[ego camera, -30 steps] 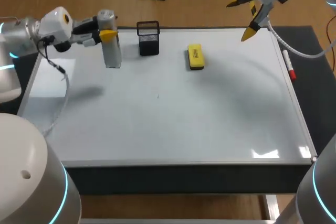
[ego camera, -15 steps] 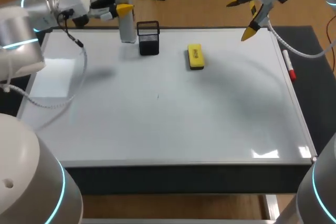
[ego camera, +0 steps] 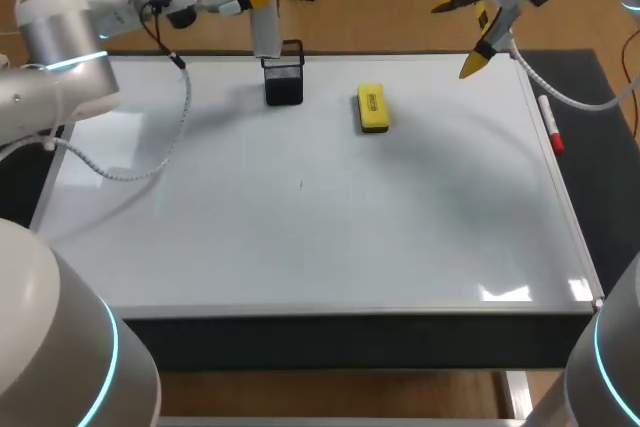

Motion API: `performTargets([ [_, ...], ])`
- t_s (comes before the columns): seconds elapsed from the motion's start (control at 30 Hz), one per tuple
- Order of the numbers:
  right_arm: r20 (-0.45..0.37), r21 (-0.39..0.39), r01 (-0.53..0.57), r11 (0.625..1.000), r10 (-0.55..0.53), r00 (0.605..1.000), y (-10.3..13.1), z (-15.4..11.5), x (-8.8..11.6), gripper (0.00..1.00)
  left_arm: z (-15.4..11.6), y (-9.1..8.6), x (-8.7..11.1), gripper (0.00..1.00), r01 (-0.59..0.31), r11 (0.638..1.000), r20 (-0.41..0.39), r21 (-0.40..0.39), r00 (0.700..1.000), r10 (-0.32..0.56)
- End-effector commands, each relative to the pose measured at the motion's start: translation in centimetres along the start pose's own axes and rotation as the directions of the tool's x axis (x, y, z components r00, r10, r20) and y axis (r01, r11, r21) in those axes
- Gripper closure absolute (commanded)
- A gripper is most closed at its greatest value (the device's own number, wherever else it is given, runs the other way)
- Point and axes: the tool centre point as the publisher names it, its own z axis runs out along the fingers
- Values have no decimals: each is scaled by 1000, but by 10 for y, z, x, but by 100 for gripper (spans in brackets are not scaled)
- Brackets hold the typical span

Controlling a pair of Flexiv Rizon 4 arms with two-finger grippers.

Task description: Pick up the inspection probe, press it on each red-marked spot on the whiteboard one by one, put down the probe, pick up the eraser, and wipe off all the red marks.

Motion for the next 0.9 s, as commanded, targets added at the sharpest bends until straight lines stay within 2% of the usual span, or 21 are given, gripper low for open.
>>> performTargets([
  [0.03,-4,4,0,1000,0,1000,0,-1,0,0,10,9,-17,100,0,1000,-36,11,999,0],
  [0.5,-4,4,0,1000,0,1000,0,-1,0,0,20,37,-35,100,-10,1000,-31,-11,999,10],
  [0.9,-4,4,0,1000,0,1000,0,-1,0,0,8,63,-44,100,12,1000,11,-13,1000,-12],
])
